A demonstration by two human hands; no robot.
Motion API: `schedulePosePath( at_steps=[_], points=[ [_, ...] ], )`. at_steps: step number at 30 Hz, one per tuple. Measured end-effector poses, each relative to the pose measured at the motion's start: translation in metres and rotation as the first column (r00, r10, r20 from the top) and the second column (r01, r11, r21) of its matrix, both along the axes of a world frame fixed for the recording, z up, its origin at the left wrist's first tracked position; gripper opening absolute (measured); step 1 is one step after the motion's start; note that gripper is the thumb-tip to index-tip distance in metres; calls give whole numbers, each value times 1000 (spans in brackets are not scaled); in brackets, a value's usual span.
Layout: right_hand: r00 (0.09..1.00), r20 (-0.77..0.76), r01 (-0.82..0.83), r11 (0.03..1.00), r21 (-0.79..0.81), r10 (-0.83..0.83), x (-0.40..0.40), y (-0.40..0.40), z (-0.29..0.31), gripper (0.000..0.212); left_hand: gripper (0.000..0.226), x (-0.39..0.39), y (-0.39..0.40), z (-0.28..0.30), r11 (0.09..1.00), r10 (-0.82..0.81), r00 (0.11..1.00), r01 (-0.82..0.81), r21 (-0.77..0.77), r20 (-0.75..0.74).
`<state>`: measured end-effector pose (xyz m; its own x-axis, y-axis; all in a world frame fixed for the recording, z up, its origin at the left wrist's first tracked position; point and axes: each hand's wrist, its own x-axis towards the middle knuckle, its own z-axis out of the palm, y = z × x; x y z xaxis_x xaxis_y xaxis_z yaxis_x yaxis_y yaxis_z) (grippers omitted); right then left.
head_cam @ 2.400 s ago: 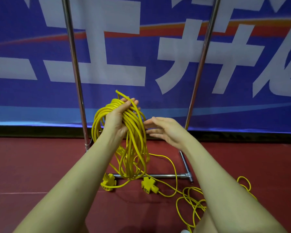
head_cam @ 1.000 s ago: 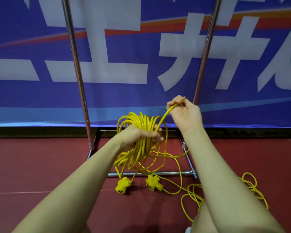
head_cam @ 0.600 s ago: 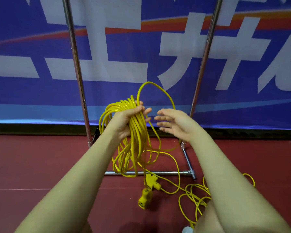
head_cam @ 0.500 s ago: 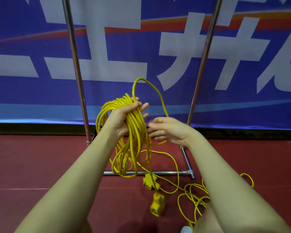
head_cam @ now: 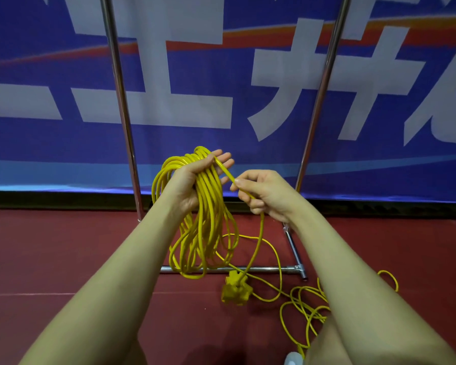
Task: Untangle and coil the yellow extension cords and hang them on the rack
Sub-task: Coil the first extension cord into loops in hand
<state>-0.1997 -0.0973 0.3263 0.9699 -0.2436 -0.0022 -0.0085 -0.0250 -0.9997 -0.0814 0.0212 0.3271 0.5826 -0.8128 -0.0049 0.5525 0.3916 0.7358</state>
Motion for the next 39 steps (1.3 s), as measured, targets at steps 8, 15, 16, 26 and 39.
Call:
schedulePosePath(
  at_steps=[8,15,16,26,39],
  points=[
    [1000,-19,-23,999,-35,22,11,10,-9,21,17,-1,4,9,991,125,989,-128,-42,-77],
    [1000,-12,-30,995,-97,29,8,8,-12,19,15,5,5,6,980,173,981,-180,-83,-88],
    [1000,-3,-29,994,-106,29,8,9,-11,18,15,6,5,6,981,170,983,-176,-85,-75],
    [998,-8,55,996,-72,-56,12,12,-10,11,18,4,3,9,979,170,977,-183,-89,-130],
    [992,39,118,993,-26,-117,13,14,-15,13,14,9,8,10,960,216,956,-244,-135,-198]
  ],
)
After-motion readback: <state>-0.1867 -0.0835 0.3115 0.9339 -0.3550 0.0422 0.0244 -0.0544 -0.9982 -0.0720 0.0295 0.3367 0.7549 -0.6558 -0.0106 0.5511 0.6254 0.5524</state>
